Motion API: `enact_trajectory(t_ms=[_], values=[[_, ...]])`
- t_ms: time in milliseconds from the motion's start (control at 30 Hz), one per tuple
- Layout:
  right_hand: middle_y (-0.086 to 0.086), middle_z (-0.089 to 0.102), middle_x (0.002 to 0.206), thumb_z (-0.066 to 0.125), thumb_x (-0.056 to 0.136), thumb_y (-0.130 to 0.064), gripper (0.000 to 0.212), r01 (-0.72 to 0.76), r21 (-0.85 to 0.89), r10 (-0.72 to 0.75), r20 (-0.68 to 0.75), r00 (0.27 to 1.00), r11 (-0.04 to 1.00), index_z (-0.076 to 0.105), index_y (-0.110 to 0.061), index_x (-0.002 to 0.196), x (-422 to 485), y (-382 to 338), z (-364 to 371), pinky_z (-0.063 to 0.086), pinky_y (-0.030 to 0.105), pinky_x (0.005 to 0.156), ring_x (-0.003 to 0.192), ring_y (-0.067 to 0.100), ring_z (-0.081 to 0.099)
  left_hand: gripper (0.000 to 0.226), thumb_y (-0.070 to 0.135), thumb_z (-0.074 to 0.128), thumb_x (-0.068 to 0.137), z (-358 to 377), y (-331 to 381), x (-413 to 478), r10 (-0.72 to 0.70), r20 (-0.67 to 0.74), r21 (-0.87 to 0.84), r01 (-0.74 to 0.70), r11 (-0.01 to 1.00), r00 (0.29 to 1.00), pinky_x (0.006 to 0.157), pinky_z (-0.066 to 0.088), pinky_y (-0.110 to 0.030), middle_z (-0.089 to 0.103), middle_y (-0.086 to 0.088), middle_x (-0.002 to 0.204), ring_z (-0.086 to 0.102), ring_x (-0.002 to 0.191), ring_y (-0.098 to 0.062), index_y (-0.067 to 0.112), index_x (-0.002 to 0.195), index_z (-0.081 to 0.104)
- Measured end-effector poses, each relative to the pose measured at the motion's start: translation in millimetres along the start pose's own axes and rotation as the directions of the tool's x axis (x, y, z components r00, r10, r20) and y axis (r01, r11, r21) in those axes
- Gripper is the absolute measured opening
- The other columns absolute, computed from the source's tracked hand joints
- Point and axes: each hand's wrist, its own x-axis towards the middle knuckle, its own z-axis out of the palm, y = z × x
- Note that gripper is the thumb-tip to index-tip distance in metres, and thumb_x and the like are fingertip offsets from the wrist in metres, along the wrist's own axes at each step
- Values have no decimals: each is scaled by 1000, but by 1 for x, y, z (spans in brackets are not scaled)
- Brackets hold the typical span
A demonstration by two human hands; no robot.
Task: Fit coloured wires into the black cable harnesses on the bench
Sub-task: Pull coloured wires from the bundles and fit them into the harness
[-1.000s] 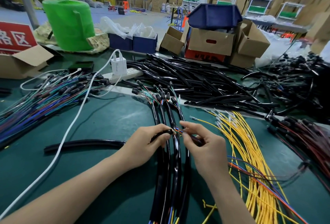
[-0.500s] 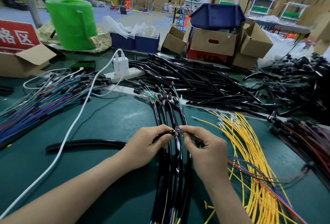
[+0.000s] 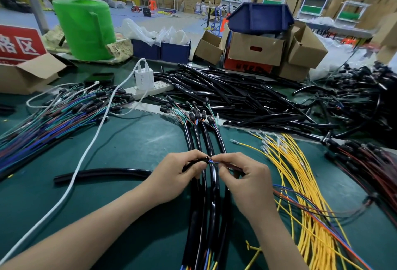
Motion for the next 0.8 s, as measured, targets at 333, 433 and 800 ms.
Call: enact_trajectory(t_ms=[333,433,800], values=[[-19,70,72,69,76,-8,26,-123,-14,124,157,980,992,74,-32,79,1,2,-7,46,20,67,68,0,63,24,16,58,92,-2,0,-2,33,105,55,-39,998,994,70,43,-13,63,24,76,58,71,5,20,114,67],[-19,69,74,68,79,-10,26,-120,-35,124,161,979,992,69,-36,84,1,1,-6,46,21,67,70,-1,62,26,17,59,92,-4,2,-1,58,109,84,-67,994,992,70,42,-12,60,23,76,56,72,7,21,117,67],[-6,55,79,63,77,1,21,-28,-24,33,232,972,999,67,-19,74,3,-5,-10,34,10,61,66,4,51,28,29,57,93,-3,8,-6,95,132,311,-133,941,987,71,48,-32,53,20,82,57,78,-8,27,120,65]])
